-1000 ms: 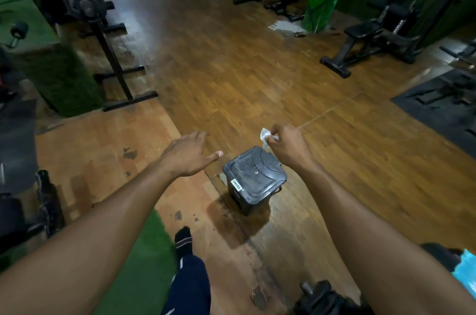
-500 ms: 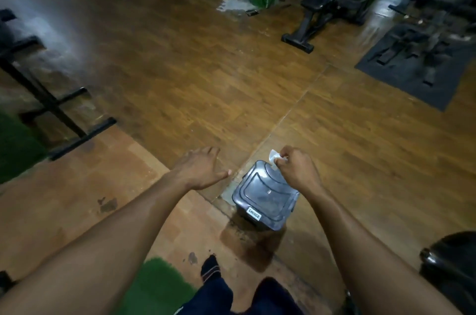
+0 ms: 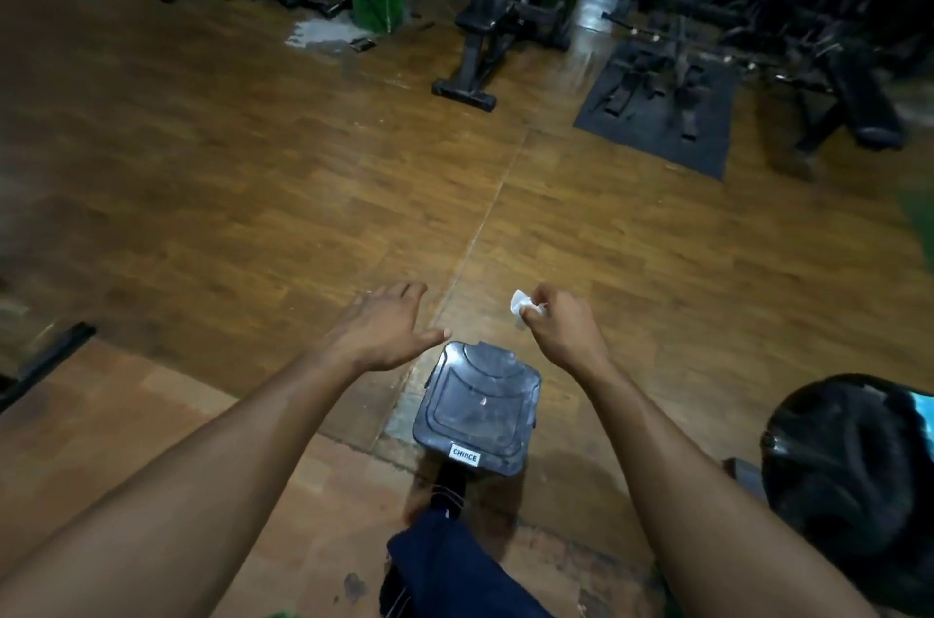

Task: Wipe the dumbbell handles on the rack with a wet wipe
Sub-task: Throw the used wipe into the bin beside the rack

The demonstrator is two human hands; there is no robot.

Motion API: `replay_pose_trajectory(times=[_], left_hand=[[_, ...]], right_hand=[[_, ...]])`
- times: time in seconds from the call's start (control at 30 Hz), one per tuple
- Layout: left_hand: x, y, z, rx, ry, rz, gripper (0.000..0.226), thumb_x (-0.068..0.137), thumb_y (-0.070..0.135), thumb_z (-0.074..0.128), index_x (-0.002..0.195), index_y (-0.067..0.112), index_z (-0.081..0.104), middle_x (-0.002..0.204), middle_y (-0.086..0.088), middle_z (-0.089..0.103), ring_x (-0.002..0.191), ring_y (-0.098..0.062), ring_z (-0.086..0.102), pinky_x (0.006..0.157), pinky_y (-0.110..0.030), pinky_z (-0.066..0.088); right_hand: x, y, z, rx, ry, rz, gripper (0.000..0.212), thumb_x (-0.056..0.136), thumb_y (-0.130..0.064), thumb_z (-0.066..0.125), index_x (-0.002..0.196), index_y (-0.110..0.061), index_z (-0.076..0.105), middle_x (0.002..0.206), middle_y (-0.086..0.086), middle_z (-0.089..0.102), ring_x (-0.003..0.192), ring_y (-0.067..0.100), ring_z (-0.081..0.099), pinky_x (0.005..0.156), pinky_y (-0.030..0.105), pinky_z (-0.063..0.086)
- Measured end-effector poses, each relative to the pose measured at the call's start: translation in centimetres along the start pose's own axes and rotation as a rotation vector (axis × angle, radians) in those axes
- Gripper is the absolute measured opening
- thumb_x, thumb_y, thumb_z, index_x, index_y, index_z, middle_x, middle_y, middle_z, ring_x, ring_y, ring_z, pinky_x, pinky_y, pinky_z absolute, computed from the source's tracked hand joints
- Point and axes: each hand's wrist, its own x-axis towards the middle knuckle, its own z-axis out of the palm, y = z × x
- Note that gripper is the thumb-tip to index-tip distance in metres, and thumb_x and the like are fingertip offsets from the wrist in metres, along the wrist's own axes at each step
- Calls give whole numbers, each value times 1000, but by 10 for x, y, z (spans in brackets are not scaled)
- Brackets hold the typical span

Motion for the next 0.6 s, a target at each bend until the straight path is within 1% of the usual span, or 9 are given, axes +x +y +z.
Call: replay_pose_trajectory(times=[0.1, 0.27, 0.37, 0.47, 0.6], left_hand=[[13, -1, -1, 0, -17, 21, 91, 93, 78, 41, 159, 18, 28, 166, -6, 32, 149, -30, 34, 118, -57, 31], [34, 2, 4, -8, -26, 52, 89, 94, 75, 44, 159, 17, 29, 164, -6, 34, 148, -29, 36, 118, -52, 32], [44, 3, 17, -36, -57, 45, 88, 94, 75, 46, 159, 17, 30, 164, -6, 35, 147, -30, 36, 116, -49, 31], [55, 4, 39, -45, -115, 51, 88, 94, 75, 47, 159, 18, 29, 165, -4, 34, 148, -28, 35, 114, -48, 32], [71, -5, 78, -93, -181, 11, 85, 95, 71, 48, 158, 17, 31, 163, -5, 36, 145, -28, 38, 112, -45, 35]], right_hand=[[6, 3, -2, 11, 17, 33, 22, 88, -39, 52, 98, -22, 61, 99, 5, 66, 89, 28, 61, 74, 42, 53], [12, 7, 2, 33, 21, 61, 21, 88, -39, 53, 97, -22, 61, 98, 6, 66, 88, 28, 61, 73, 40, 52], [16, 17, 13, 15, 12, 79, 20, 88, -40, 54, 95, -23, 62, 96, 5, 65, 88, 26, 60, 66, 34, 45], [20, 34, 31, 20, -25, 106, 17, 88, -39, 55, 92, -23, 60, 95, 4, 65, 87, 26, 60, 64, 31, 36], [29, 60, 67, 34, -100, 139, 15, 88, -38, 57, 91, -24, 59, 98, 7, 66, 91, 29, 61, 66, 30, 35]])
